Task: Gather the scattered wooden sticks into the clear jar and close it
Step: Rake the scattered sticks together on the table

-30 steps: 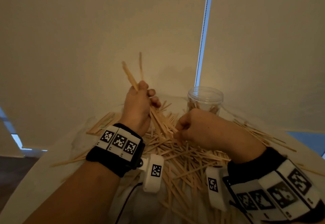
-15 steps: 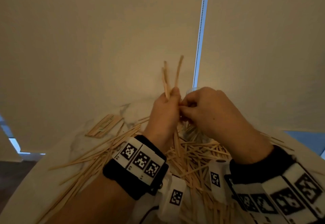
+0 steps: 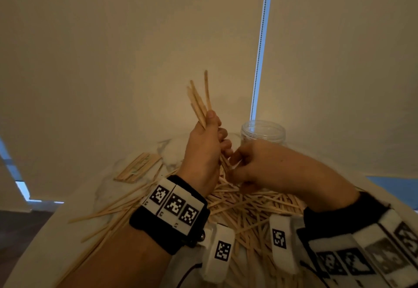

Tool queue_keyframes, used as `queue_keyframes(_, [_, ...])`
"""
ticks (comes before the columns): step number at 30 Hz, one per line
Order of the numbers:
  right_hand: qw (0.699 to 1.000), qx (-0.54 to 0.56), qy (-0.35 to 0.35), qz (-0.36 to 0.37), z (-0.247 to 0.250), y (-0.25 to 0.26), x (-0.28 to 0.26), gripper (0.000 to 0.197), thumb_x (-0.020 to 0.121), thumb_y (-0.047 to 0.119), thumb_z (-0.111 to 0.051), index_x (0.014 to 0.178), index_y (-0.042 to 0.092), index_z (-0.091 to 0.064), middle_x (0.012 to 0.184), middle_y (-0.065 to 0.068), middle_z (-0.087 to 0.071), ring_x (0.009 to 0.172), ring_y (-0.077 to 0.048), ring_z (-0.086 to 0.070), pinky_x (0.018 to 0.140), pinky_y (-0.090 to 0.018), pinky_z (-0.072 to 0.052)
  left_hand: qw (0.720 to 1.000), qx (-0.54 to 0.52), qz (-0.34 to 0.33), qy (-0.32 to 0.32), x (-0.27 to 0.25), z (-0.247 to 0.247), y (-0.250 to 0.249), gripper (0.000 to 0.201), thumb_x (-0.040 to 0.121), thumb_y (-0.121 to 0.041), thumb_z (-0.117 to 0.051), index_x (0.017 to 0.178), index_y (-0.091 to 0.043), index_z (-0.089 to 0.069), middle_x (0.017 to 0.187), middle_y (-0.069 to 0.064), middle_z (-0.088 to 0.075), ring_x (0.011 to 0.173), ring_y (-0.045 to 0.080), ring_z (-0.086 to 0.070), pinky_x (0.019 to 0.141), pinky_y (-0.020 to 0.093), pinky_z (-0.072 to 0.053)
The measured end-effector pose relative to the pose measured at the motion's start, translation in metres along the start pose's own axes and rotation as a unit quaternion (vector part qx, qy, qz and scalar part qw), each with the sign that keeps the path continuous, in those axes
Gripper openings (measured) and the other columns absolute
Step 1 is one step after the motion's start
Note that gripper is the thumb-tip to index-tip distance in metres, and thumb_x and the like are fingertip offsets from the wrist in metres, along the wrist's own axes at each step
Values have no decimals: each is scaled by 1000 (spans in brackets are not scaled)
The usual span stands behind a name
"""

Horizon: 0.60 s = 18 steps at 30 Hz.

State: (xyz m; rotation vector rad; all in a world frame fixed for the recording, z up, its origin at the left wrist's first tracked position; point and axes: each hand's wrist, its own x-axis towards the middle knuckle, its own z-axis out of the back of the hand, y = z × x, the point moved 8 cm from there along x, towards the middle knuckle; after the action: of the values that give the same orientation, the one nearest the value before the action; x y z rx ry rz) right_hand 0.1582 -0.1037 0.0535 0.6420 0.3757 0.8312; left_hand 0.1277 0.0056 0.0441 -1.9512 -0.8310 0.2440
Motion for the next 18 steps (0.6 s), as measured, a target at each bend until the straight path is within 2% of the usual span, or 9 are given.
queue_keyframes(2, [999, -36, -36, 3, 18, -2, -4, 42, 91, 36, -64, 130, 23, -55, 106, -4, -73, 91, -19, -73, 90, -43, -57, 998, 27, 40, 44, -2, -7, 10, 33, 104, -45, -44, 84, -19, -46, 59, -5, -29, 45, 8, -23, 40, 20, -22])
queue_keyframes(4, [990, -29, -136, 35, 46, 3, -9, 56, 97, 43, -53, 148, 28, -37, 117, -1, -68, 104, -17, -67, 97, -41, -50, 986, 77, 87, 117, -12, -19, 22, 42, 97, -59, -46, 79, -22, -46, 58, -6, -27, 47, 8, -19, 40, 21, -17])
queue_keyframes(6, [971, 52, -220, 80, 66, 6, -13, 61, 99, 47, -48, 154, 36, -23, 124, 5, -64, 108, -13, -65, 100, -39, -48, 963, 157, 117, 187, -27, -31, 34, 53, 87, -76, -41, 76, -24, -43, 60, -6, -25, 48, 9, -18, 43, 23, -14])
queue_keyframes(7, [959, 78, -255, 97, 73, 7, -15, 60, 100, 47, -47, 154, 40, -22, 129, 9, -61, 111, -11, -62, 101, -35, -46, 950, 190, 125, 214, -34, -36, 39, 57, 83, -81, -37, 75, -25, -41, 63, -5, -23, 49, 9, -17, 45, 24, -13])
queue_keyframes(9, [945, 59, -304, 107, 81, 7, -20, 45, 102, 40, -46, 146, 37, -42, 126, 13, -60, 110, -8, -59, 94, -25, -43, 933, 219, 132, 252, -45, -46, 46, 60, 81, -85, -32, 75, -25, -39, 66, -2, -20, 51, 10, -15, 47, 25, -13])
queue_keyframes(11, [946, 40, -304, 109, 81, 4, -18, 27, 101, 28, -46, 120, 31, -64, 111, 12, -69, 101, -8, -65, 86, -24, -49, 927, 222, 135, 270, -49, -50, 47, 61, 85, -82, -32, 76, -22, -39, 65, -1, -19, 51, 12, -15, 47, 26, -14])
queue_keyframes(14, [949, 77, -291, 93, 86, -2, -17, 25, 99, 25, -44, 96, 25, -68, 90, 9, -73, 80, -8, -70, 74, -29, -55, 918, 252, 128, 278, -50, -49, 46, 59, 90, -76, -34, 77, -19, -41, 61, -3, -26, 48, 12, -21, 46, 25, -20])
queue_keyframes(16, [944, 72, -307, 94, 94, -2, -24, 29, 101, 32, -42, 93, 24, -68, 88, 8, -72, 79, -7, -69, 73, -29, -51, 914, 277, 106, 277, -49, -50, 44, 58, 91, -74, -34, 76, -19, -43, 59, -5, -30, 47, 11, -25, 47, 25, -24])
queue_keyframes(18, [961, 49, -256, 92, 87, 1, -23, 39, 103, 39, -38, 90, 21, -71, 85, 5, -73, 78, -9, -69, 74, -29, -51, 918, 271, 85, 276, -50, -53, 42, 55, 94, -69, -35, 71, -21, -45, 58, -5, -30, 48, 10, -26, 47, 25, -25])
